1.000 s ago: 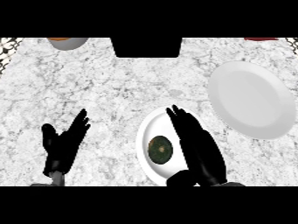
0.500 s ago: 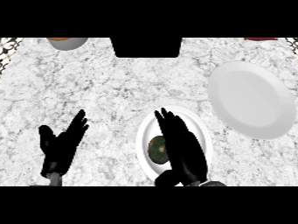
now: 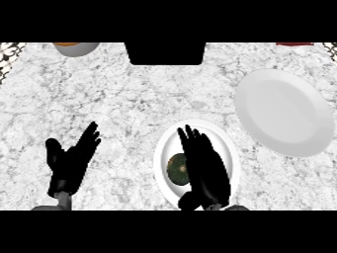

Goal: Pick the squash from the plate and place it in the plate

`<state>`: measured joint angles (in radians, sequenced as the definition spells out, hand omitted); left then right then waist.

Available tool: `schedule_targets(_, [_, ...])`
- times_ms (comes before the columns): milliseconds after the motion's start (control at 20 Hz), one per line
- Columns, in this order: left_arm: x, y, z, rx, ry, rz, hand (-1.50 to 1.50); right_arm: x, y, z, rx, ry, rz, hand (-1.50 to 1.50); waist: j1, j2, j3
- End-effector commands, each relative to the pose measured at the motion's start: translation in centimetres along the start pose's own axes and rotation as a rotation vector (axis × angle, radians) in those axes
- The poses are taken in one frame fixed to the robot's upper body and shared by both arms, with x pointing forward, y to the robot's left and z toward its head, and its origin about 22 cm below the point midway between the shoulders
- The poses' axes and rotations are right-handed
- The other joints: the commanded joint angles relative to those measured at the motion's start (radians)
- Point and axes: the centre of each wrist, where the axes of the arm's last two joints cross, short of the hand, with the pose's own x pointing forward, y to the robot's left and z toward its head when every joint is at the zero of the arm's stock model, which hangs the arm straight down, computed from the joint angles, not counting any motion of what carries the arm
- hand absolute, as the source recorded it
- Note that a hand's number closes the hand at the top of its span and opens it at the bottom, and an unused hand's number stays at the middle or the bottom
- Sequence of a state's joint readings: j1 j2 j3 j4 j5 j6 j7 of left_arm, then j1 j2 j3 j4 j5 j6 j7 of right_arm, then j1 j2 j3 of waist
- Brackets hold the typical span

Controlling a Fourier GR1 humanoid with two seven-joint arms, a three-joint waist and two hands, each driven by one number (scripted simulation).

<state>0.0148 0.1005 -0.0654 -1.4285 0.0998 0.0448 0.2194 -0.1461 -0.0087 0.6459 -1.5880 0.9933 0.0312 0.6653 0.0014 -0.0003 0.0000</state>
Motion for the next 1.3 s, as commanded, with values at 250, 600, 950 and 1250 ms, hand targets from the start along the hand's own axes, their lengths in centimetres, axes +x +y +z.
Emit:
schedule_targets(250, [0.8,-0.7,-1.0,0.009,0.004,0.007,0.00,0.0,2.9,-1.5,0.054,0.011,0.030,-1.50,0.001,0.000,0.000])
schedule_targets(600, [-1.0,-0.8,1.5,-0.005,0.010,0.001,0.00,-0.6,4.7,-3.4,0.075,-0.066,0.153,1.50,0.006,0.000,0.000])
schedule_targets(950, [-0.3,-0.5,-0.1,-0.011,-0.008,-0.004,0.00,-2.4,5.4,-4.2,0.010,-0.069,0.212,1.50,0.002,0.001,0.000])
schedule_targets(1250, [0.6,0.2,0.1,-0.010,-0.010,-0.006,0.00,-1.1,-2.3,-7.5,-0.384,0.154,-0.015,1.50,0.022,0.009,0.001])
